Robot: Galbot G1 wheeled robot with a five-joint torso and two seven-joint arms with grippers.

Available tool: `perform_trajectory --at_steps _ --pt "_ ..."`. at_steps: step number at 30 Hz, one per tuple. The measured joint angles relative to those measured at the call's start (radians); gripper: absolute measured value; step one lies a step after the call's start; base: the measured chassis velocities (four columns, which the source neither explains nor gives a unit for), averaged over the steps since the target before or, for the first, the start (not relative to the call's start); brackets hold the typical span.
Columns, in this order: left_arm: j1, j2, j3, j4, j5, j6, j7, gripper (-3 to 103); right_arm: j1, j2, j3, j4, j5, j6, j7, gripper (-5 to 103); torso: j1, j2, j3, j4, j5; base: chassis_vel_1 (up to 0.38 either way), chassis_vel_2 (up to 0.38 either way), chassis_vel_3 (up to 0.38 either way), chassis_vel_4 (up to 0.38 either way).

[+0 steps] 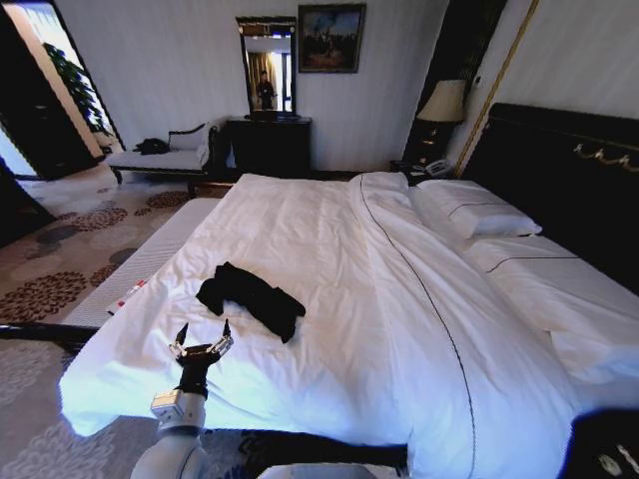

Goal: Fold the clothes on the bed.

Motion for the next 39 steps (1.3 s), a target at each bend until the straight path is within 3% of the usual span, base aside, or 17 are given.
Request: perform_trajectory --at_steps 5,8,9,12,13,16,17,21,22,24,26,27,31,33,35,36,39 --pt "0.009 -0.009 0.003 -0.002 0.007 -0.005 0.000 100 0.040 -0.008 -0.034 0.063 -0.009 0.061 -0.109 100 0.000 0.000 0.000 0.0002 -0.0001 0.000 0.000 0.000 0.000" --pt "0.035 -0.019 -0.004 -0.017 0.025 -0.012 0.000 100 0.104 -0.024 -0.144 0.093 -0.037 0.132 -0.253 100 0.000 0.000 0.000 0.0003 0.0000 0.000 0.000 0.000 0.000" --pt "0.035 -0.019 -0.004 -0.017 0.025 -0.012 0.000 100 0.104 -0.024 -0.144 0.093 -0.037 0.132 -0.253 100 0.000 0.000 0.000 0.0003 0.0000 0.000 0.000 0.000 0.000" --pt "0.063 -0.037 -0.012 -0.032 0.043 -0.019 -0.002 100 0.153 -0.054 -0.297 0.076 -0.049 0.221 -0.443 100 0.000 0.000 0.000 0.0005 0.0002 0.000 0.000 0.000 0.000" --pt "0.063 -0.037 -0.012 -0.032 0.043 -0.019 -0.002 100 0.153 -0.054 -0.297 0.076 -0.049 0.221 -0.443 100 0.000 0.000 0.000 0.0005 0.0002 0.000 0.000 0.000 0.000" --pt "0.074 -0.056 -0.017 -0.034 0.065 -0.032 -0.006 100 0.197 -0.079 -0.430 0.029 -0.099 0.328 -0.640 100 0.000 0.000 0.000 0.0007 0.0001 0.000 0.000 0.000 0.000" --pt "0.074 -0.056 -0.017 -0.034 0.065 -0.032 -0.006 100 0.197 -0.079 -0.430 0.029 -0.099 0.328 -0.640 100 0.000 0.000 0.000 0.0007 0.0001 0.000 0.000 0.000 0.000" --pt "0.072 -0.069 -0.005 -0.025 0.090 -0.039 -0.003 100 0.224 -0.091 -0.555 -0.033 -0.292 0.526 -0.918 100 0.000 0.000 0.000 0.0001 0.0001 0.000 0.000 0.000 0.000" --pt "0.074 -0.069 -0.002 -0.023 0.092 -0.042 0.003 100 0.224 -0.095 -0.574 -0.036 -0.321 0.563 -0.984 100 0.000 0.000 0.000 0.0005 0.0001 0.000 0.000 0.000 0.000" --pt "0.074 -0.068 0.001 -0.021 0.093 -0.043 0.008 100 0.223 -0.098 -0.582 -0.036 -0.335 0.585 -1.022 100 0.000 0.000 0.000 0.0006 0.0001 0.000 0.000 0.000 0.000" --pt "0.073 -0.062 0.008 -0.018 0.082 -0.045 0.027 100 0.208 -0.117 -0.609 -0.036 -0.383 0.668 -1.185 100 0.000 0.000 0.000 -0.0002 -0.0001 0.000 0.000 0.000 0.000" --pt "0.073 -0.062 0.008 -0.018 0.082 -0.045 0.027 100 0.208 -0.117 -0.609 -0.036 -0.383 0.668 -1.185 100 0.000 0.000 0.000 -0.0002 -0.0001 0.000 0.000 0.000 0.000" --pt "0.088 -0.059 0.008 -0.035 0.069 -0.075 0.064 100 0.179 -0.172 -0.638 -0.005 -0.421 0.712 -1.446 100 0.000 0.000 0.000 0.0004 0.0000 0.000 0.000 0.000 0.000" --pt "0.090 -0.059 0.008 -0.037 0.069 -0.081 0.071 100 0.175 -0.179 -0.641 0.005 -0.427 0.703 -1.460 100 0.000 0.000 0.000 0.0004 0.0000 0.000 0.000 0.000 0.000" --pt "0.091 -0.058 0.017 -0.047 0.068 -0.109 0.099 100 0.163 -0.204 -0.653 0.057 -0.443 0.632 -1.460 100 0.000 0.000 0.000 0.0002 0.0001 0.000 0.000 0.000 0.000" --pt "0.091 -0.058 0.017 -0.047 0.068 -0.109 0.099 100 0.163 -0.204 -0.653 0.057 -0.443 0.632 -1.460 100 0.000 0.000 0.000 0.0002 0.0001 0.000 0.000 0.000 0.000" --pt "0.083 -0.056 0.029 -0.055 0.069 -0.127 0.118 100 0.147 -0.238 -0.666 0.135 -0.442 0.511 -1.336 100 0.000 0.000 0.000 0.0002 -0.0001 0.000 0.000 0.000 0.000"
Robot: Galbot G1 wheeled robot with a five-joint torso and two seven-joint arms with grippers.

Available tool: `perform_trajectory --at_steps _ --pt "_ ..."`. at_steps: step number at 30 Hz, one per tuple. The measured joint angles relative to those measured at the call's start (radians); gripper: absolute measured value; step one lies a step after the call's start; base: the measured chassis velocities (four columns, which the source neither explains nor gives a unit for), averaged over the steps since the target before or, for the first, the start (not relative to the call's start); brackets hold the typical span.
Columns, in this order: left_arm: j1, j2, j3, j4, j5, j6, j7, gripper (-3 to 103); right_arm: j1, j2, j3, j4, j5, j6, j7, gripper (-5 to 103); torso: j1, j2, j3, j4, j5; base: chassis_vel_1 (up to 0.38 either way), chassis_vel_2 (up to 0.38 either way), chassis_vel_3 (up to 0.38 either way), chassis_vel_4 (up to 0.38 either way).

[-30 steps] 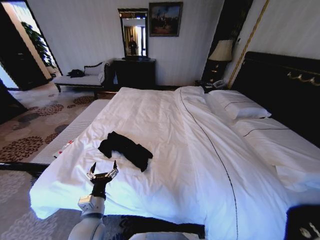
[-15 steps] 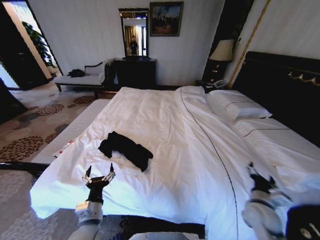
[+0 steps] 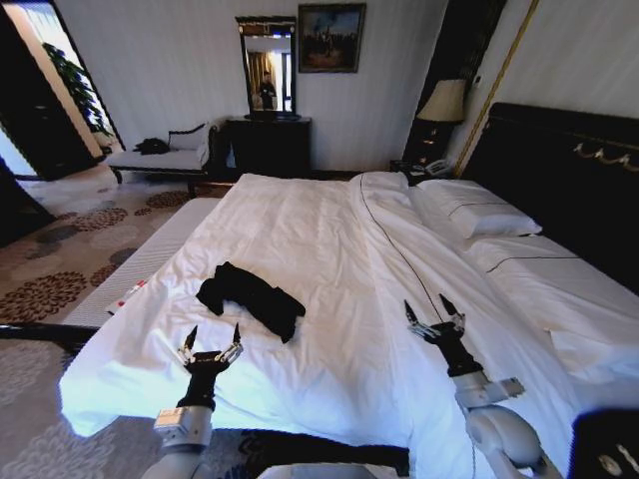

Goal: Fold the clothes on the bed.

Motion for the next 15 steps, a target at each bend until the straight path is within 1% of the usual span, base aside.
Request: perform_trajectory --at_steps 1,2,4,6,7,9,11,15 --pt "-0.001 0.000 0.003 -0.007 0.000 -0.001 0.003 100 -0.006 -0.011 -0.006 0.026 0.007 -0.041 0.053 100 0.000 0.000 0.000 0.0000 0.0000 0.000 0.000 0.000 0.000" --pt "-0.001 0.000 0.003 -0.007 0.000 -0.001 0.003 100 -0.006 -0.011 -0.006 0.026 0.007 -0.041 0.053 100 0.000 0.000 0.000 0.0000 0.0000 0.000 0.000 0.000 0.000" --pt "0.003 0.002 0.003 -0.023 -0.003 -0.002 0.005 100 -0.019 -0.027 -0.020 0.079 0.038 -0.126 0.156 100 0.000 0.000 0.000 0.0001 0.0001 0.000 0.000 0.000 0.000" --pt "0.007 0.006 -0.001 -0.036 -0.007 -0.004 0.006 100 -0.033 -0.034 -0.040 0.121 0.070 -0.190 0.233 100 0.000 0.000 0.000 0.0000 0.0002 0.000 0.000 0.000 0.000" --pt "0.007 0.006 -0.001 -0.036 -0.007 -0.004 0.006 100 -0.033 -0.034 -0.040 0.121 0.070 -0.190 0.233 100 0.000 0.000 0.000 0.0000 0.0002 0.000 0.000 0.000 0.000" --pt "0.010 0.010 -0.007 -0.050 -0.016 -0.005 0.006 100 -0.043 -0.034 -0.058 0.148 0.080 -0.230 0.283 100 0.000 0.000 0.000 0.0000 0.0000 0.000 0.000 0.000 0.000" --pt "0.013 0.010 -0.009 -0.064 -0.023 -0.005 0.006 100 -0.051 -0.032 -0.076 0.154 0.074 -0.222 0.298 100 0.000 0.000 0.000 0.0000 0.0001 0.000 0.000 0.000 0.000" --pt "0.020 0.007 -0.006 -0.073 -0.018 -0.004 0.006 100 -0.055 -0.027 -0.092 0.143 0.066 -0.178 0.287 100 0.000 0.000 0.000 0.0000 0.0002 0.000 0.000 0.000 0.000"
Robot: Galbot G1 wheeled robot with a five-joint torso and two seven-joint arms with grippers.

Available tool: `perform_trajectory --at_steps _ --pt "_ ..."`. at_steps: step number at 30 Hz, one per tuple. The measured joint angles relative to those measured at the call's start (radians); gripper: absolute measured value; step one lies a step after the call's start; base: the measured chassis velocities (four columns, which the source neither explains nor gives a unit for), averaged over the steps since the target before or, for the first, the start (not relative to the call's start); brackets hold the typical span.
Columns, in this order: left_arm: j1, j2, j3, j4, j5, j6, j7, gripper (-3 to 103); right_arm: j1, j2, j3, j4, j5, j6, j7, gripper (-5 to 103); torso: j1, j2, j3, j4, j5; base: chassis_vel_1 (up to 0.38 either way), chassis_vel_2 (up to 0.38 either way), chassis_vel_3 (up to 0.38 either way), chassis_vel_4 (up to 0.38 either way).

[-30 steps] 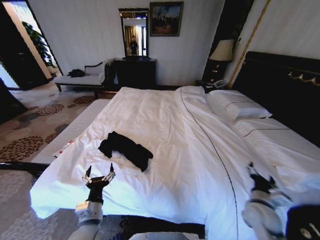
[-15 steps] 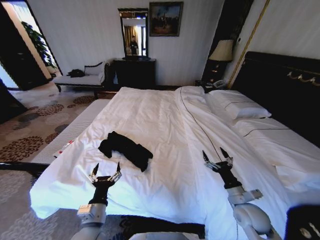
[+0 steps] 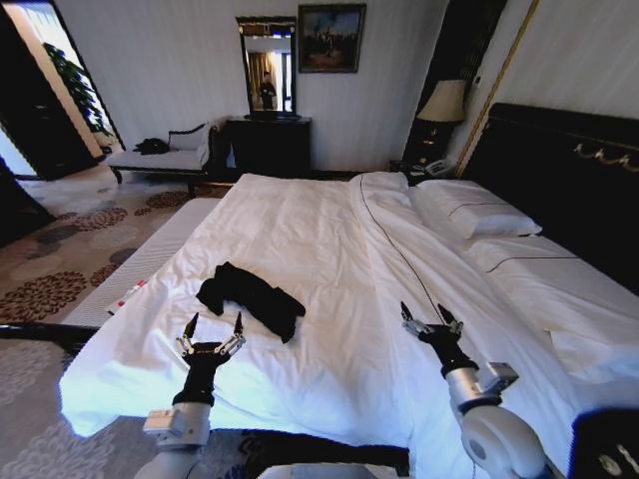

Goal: Fold the clothes on the bed.

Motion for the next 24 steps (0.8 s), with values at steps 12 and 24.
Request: perform_trajectory --at_steps 12,24 --pt "0.014 0.001 0.003 -0.015 -0.017 0.044 -0.004 100 0.003 0.036 -0.012 -0.069 -0.058 0.147 -0.067 100 0.000 0.000 0.000 0.0000 -0.0001 0.000 0.000 0.000 0.000" --pt "0.020 0.003 -0.001 -0.023 -0.008 0.046 -0.007 100 0.005 0.068 -0.026 -0.079 -0.088 0.179 -0.082 100 0.000 0.000 0.000 0.0000 -0.0001 0.000 0.000 0.000 0.000"
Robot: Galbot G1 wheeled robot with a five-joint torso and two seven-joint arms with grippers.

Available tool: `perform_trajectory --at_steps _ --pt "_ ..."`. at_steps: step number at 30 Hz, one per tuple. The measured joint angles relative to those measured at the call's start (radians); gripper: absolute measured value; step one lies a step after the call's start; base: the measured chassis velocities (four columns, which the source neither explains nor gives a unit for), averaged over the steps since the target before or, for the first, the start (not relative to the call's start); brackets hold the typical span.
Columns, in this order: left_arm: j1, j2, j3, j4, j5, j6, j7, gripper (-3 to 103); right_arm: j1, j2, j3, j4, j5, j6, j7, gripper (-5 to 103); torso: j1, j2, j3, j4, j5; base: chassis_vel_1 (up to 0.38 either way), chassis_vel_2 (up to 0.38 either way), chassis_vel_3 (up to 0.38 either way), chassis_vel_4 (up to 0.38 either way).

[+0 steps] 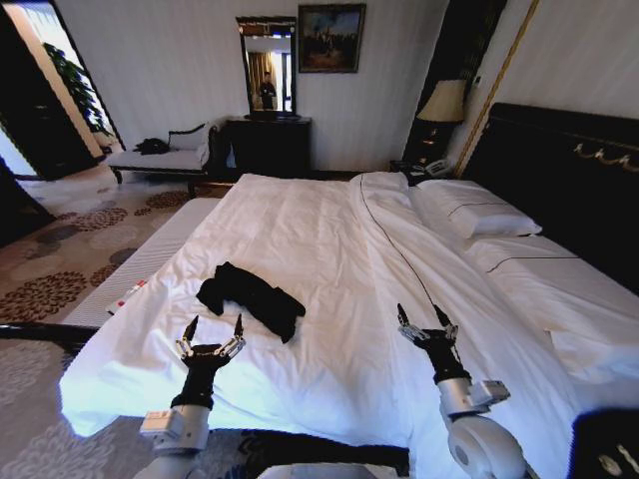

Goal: Fold the clothes on the bed.

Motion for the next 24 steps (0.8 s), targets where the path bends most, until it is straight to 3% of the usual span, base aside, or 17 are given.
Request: perform_trajectory --at_steps 24 --pt "-0.004 0.005 -0.004 0.007 0.013 -0.012 -0.003 100 0.001 0.041 -0.002 -0.008 -0.025 0.004 0.000 100 0.000 0.000 0.000 0.0000 0.0000 0.000 0.000 0.000 0.000"
